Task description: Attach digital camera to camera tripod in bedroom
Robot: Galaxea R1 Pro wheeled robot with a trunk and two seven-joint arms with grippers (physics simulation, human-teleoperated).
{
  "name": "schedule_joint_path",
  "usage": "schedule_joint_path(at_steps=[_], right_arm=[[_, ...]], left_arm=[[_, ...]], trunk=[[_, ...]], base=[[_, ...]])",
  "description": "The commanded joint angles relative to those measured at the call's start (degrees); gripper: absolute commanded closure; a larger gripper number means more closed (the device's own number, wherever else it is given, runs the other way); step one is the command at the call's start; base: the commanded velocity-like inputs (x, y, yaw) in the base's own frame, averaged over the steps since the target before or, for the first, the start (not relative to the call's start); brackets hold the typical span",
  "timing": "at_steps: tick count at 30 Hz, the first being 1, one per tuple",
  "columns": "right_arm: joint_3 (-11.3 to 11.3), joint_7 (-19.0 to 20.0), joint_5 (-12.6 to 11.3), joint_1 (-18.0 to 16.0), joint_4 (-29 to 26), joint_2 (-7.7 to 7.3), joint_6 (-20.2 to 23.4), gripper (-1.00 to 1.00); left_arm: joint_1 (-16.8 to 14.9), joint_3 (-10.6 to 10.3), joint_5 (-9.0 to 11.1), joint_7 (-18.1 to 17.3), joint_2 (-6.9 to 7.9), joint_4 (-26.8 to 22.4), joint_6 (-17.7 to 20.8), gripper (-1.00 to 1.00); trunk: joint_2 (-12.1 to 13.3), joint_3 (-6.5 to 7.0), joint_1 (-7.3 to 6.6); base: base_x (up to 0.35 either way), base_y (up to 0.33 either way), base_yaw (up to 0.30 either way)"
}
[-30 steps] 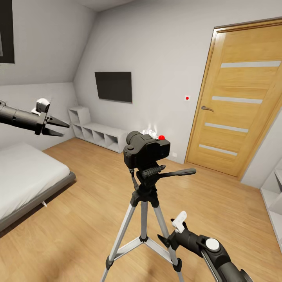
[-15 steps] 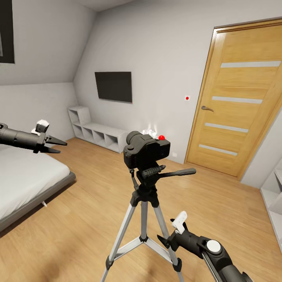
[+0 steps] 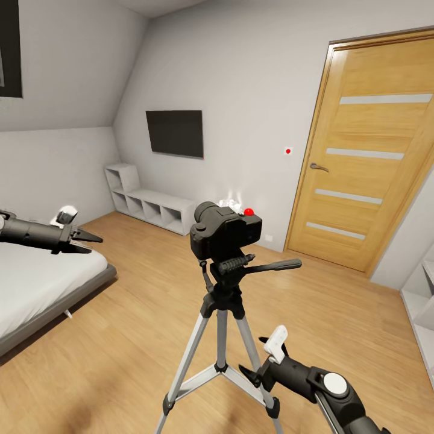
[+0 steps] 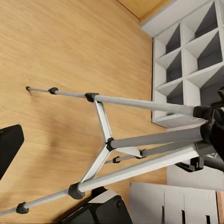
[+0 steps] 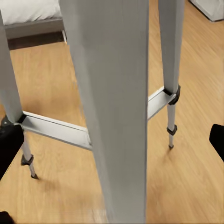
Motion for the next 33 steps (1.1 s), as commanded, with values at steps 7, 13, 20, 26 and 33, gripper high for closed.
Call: schedule_joint_path(at_steps=[7,13,20,26,33], right_arm=[[-0.3,1.5,0.3,0.4,-2.3,-0.14,0.4,-1.0],[-0.5,2.1,0.1,1.1,-4.3,-0.43,0.4,-1.0],[-4.2,5.9,0.0,1.5,-6.2,-0.56,0.4,-1.0],[-11.6,10.1,-0.1,1.5,-7.2,-0.38,0.2,-1.0],[-21.3,15.1,-0.1,1.6,-7.7,0.0,0.1,-1.0]], left_arm=[[3.8,-0.4,0.6,0.0,1.07,0.2,-2.5,-1.0],[7.0,-0.4,0.6,0.0,2.0,0.6,-4.1,-1.0],[12.0,-0.3,0.8,-0.1,2.55,2.8,-7.3,-1.0],[17.4,-0.3,2.0,-0.1,2.64,4.4,-10.8,-1.0],[28.1,-0.3,10.5,-0.1,2.42,7.0,-19.1,-1.0]], trunk=[[-0.1,-0.12,0.03],[-0.1,-0.12,0.03],[-0.1,-0.12,0.03],[-0.1,-0.12,0.03],[-0.1,-0.12,0.03]], base=[[0.0,0.0,0.0],[0.0,0.0,0.0],[0.0,0.0,0.0],[0.0,0.0,0.0],[0.0,0.0,0.0]])
